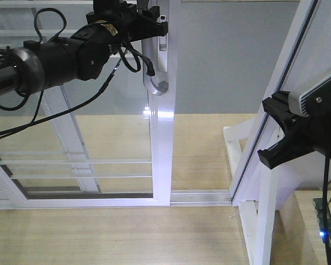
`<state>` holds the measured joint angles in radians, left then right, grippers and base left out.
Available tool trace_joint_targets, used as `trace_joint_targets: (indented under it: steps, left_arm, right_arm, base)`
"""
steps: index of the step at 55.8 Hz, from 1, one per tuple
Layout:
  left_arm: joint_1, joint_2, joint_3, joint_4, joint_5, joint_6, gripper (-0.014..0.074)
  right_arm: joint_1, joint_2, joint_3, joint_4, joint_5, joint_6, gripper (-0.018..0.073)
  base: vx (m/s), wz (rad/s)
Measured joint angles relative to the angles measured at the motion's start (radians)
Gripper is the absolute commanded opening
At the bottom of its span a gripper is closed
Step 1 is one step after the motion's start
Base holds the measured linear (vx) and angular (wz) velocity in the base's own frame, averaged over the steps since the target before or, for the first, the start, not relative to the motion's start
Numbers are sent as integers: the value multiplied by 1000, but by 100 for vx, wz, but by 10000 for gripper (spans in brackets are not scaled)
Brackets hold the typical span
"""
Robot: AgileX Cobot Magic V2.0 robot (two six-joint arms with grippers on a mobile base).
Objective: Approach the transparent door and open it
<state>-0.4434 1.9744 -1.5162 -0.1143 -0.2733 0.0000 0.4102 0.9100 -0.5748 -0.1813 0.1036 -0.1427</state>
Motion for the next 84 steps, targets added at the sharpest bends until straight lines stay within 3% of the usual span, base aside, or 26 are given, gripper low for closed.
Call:
trace_joint_targets:
  steps: [7, 20, 51, 84]
  left_arm:
    - [0, 18, -20, 0, 34, 0, 342]
    - [1, 19, -24, 3, 57, 0, -8]
    - [52, -10, -27, 17, 161, 0, 0]
    - [219, -106, -4, 0, 370, 0, 0]
  right_arm:
    - [0, 0, 0, 0, 0, 0, -6]
    - [0, 0, 0, 0, 3, -1, -6]
    - [0, 0, 0, 0, 4, -1, -6]
    - [0, 0, 0, 0, -27, -1, -6]
  base:
    - [0, 0]
    - [0, 0]
    - [0, 0]
    - [0, 0]
